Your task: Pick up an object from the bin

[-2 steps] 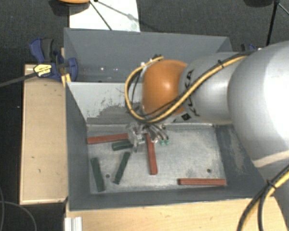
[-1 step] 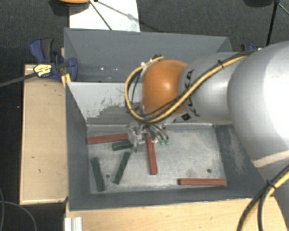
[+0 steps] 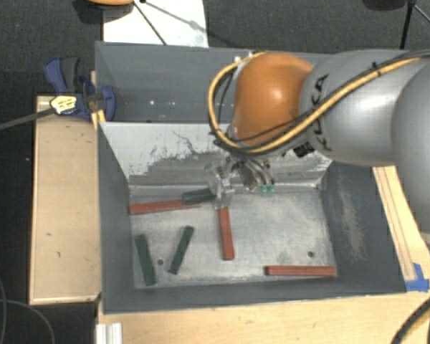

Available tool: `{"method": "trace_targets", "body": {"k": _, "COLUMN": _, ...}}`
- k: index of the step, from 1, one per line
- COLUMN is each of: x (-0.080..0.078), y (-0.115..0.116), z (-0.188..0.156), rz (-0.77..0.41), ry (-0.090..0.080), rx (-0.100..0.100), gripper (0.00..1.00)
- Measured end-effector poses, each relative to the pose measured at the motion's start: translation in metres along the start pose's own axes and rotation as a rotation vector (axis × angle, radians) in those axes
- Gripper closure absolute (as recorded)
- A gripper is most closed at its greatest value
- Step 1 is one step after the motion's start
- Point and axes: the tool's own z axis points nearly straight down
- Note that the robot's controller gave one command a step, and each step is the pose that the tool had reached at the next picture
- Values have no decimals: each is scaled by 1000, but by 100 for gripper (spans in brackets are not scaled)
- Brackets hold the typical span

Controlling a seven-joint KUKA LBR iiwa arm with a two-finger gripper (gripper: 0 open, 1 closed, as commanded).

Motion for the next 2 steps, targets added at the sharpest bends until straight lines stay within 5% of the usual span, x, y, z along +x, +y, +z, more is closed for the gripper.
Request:
{"method": "trace_targets", "body": {"k": 1, "x": 0, "y": 0, "z": 0, "rz": 1, "ry": 0, "rx": 0, "gripper": 100}}
{"method": "trace_targets", "body": {"k": 2, "x": 10, "y": -5, "z": -83, "rz": 2, "ry": -1, "rx": 0, "gripper": 100}}
